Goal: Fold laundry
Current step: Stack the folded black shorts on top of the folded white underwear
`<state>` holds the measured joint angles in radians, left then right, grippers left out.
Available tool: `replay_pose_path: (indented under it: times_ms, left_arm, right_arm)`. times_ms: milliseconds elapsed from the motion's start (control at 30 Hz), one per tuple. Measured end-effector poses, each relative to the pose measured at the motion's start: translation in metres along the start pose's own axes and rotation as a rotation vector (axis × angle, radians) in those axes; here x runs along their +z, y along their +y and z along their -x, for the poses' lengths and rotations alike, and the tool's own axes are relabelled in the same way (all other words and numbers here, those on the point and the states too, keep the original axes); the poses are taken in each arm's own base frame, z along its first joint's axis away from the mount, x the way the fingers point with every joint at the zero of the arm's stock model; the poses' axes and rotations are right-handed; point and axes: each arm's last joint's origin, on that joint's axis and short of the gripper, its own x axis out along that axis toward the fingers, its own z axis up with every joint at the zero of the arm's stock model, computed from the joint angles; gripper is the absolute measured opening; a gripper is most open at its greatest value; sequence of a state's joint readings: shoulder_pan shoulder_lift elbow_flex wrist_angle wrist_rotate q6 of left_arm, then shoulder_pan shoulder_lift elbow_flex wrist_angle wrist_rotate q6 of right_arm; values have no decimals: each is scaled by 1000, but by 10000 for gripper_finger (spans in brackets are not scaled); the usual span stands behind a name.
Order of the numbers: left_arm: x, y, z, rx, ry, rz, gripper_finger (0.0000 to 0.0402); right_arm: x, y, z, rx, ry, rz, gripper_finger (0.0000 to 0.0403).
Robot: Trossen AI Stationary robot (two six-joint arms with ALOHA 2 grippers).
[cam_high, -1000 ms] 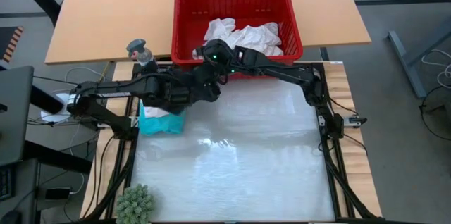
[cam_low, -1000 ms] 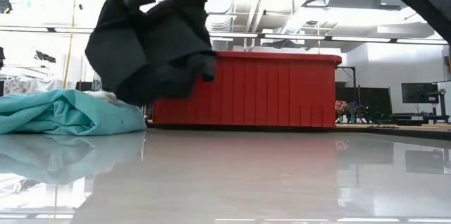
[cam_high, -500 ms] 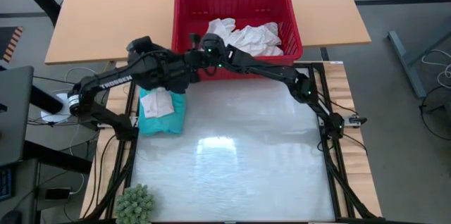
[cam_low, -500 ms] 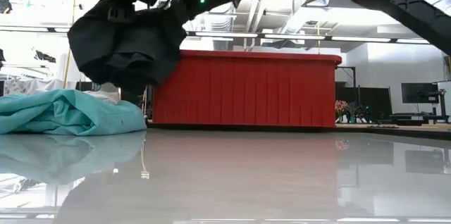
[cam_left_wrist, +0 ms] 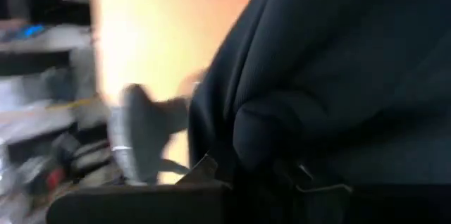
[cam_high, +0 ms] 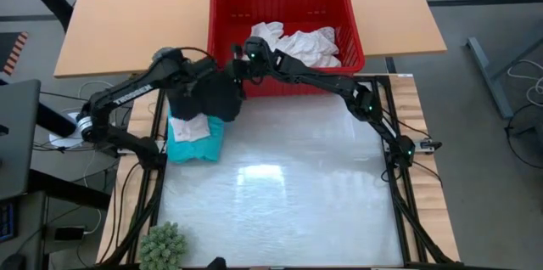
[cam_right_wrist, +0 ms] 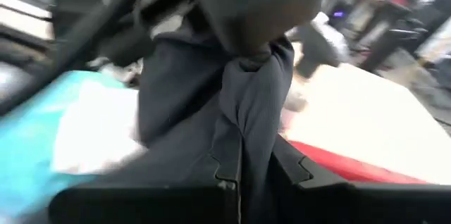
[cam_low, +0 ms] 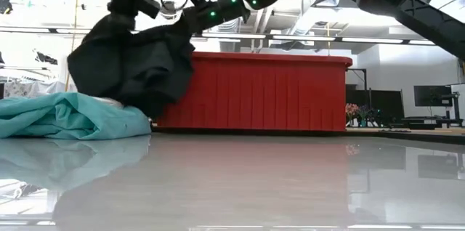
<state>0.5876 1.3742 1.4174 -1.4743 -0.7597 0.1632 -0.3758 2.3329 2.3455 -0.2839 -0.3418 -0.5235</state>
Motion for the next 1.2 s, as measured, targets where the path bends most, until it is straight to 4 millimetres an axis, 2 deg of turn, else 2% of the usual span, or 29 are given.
replay_pose_path:
  times_ms: [100,167,267,400,500,633,767,867,967,1067,1200]
  left_arm:
    - [-14,-3,9,-154,-26,-100,16]
    - [-21,-1,13,-194,-41,-112,16]
    - [-25,11,14,-91,-76,-6,16]
    - [-20,24,10,13,-126,105,16]
    - [-16,30,6,64,-130,125,16]
    - [-10,29,-1,170,-89,92,16]
    - [-11,14,-16,194,-62,60,16]
    - [-21,-12,-35,154,-18,11,16]
    - [-39,-39,-43,95,-9,0,16]
    - [-56,-57,-35,91,-57,21,16]
    - [-76,-67,-13,28,-141,142,16]
  right_arm:
    - [4,9,-1,87,-25,0,56]
    - [6,14,-3,108,-28,19,56]
    - [9,16,-4,75,-33,74,56]
    - [12,11,-3,-6,-36,152,56]
    - [13,5,-2,-47,-59,166,56]
    - [14,5,-2,-61,-58,190,56]
    - [9,19,-16,-47,-54,241,56]
    - [-6,39,-36,12,-16,227,56]
    - [-14,59,-47,54,49,199,56]
    - [-7,76,-52,51,70,213,56]
    - [4,92,-53,104,40,191,56]
